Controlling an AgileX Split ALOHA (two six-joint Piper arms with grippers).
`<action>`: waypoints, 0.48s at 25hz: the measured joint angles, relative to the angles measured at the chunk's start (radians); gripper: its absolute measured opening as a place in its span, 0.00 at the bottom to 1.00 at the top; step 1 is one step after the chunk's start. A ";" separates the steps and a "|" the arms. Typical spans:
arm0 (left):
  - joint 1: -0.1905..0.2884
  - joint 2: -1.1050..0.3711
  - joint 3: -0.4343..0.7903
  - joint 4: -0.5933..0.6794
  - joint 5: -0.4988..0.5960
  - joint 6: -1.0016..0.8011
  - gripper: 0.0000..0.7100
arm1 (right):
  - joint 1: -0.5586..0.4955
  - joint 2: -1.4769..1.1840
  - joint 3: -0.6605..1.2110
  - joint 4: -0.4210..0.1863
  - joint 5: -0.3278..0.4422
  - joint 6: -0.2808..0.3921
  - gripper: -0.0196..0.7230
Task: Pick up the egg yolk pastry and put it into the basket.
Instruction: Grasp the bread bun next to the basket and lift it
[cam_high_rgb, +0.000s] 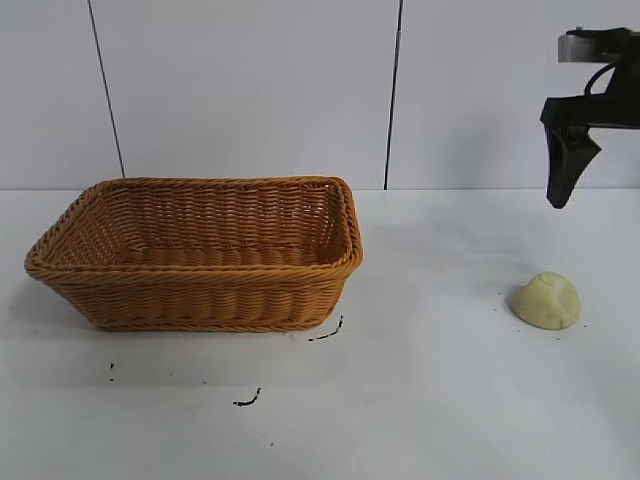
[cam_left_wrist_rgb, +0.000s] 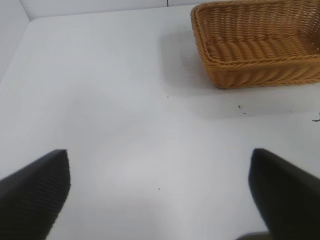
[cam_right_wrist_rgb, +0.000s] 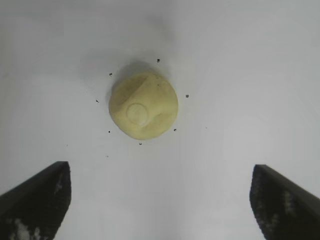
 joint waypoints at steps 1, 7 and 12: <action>0.000 0.000 0.000 0.000 0.000 0.000 0.98 | 0.009 0.005 0.000 0.000 -0.007 0.000 0.96; 0.000 0.000 0.000 0.000 0.000 0.000 0.98 | 0.020 0.057 -0.003 0.007 -0.029 -0.002 0.96; 0.000 0.000 0.000 0.000 0.000 0.000 0.98 | 0.020 0.130 -0.003 0.007 -0.067 -0.002 0.96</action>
